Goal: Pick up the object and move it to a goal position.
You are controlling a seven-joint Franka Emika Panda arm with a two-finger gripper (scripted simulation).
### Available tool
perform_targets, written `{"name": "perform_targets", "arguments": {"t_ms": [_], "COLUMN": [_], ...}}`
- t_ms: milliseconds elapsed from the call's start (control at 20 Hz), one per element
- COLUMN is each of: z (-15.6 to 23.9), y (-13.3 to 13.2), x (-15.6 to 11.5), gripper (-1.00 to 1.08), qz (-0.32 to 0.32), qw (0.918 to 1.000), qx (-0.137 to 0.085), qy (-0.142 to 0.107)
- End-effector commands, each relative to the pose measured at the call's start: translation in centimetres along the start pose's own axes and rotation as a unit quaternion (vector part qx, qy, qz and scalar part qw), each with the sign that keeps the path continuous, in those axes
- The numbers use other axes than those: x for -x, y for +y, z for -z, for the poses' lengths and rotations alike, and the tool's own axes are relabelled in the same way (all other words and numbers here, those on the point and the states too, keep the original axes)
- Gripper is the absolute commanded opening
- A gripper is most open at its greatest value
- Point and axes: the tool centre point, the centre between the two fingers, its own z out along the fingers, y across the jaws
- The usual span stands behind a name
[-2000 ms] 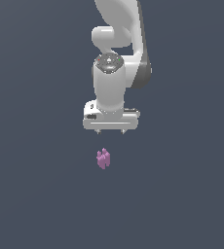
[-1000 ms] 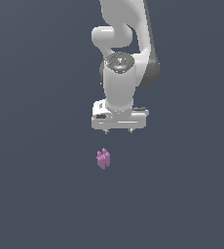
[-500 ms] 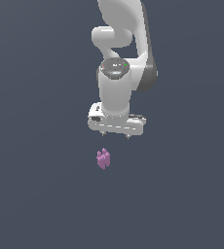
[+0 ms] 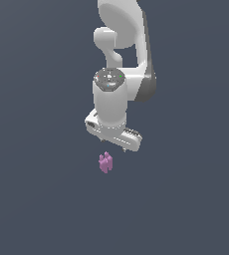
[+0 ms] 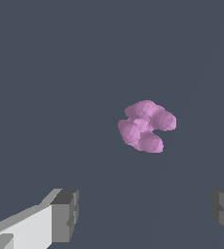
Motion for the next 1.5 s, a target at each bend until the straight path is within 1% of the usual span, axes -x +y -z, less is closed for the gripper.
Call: {"name": "perform_targets", "arguments": {"t_ms": [0,200,400,700,900,1050,1450], "z": [-0.3,-0.7,-1.1,-1.5,-1.7,-1.7,-2.4], "y": [0.2,0.6,0.9,1.3,1.4,1.5,1.5], "x": [-0.7,-1.9,-2.9,-3.9,-4.4,-4.5,-4.6], "gripper": [1.0,1.0,1.0,1.0,1.0,1.0,1.0], "qz": [-0.038,-0.098,-0.151,-0.208,-0.231,-0.241,-0.242], "qw": [0.9993,0.9952,0.9885,0.978,0.9728,0.9704,0.9701], "qx": [0.001,0.003,0.005,0.006,0.007,0.008,0.008], "qy": [0.001,0.002,0.005,0.007,0.009,0.009,0.009]}}
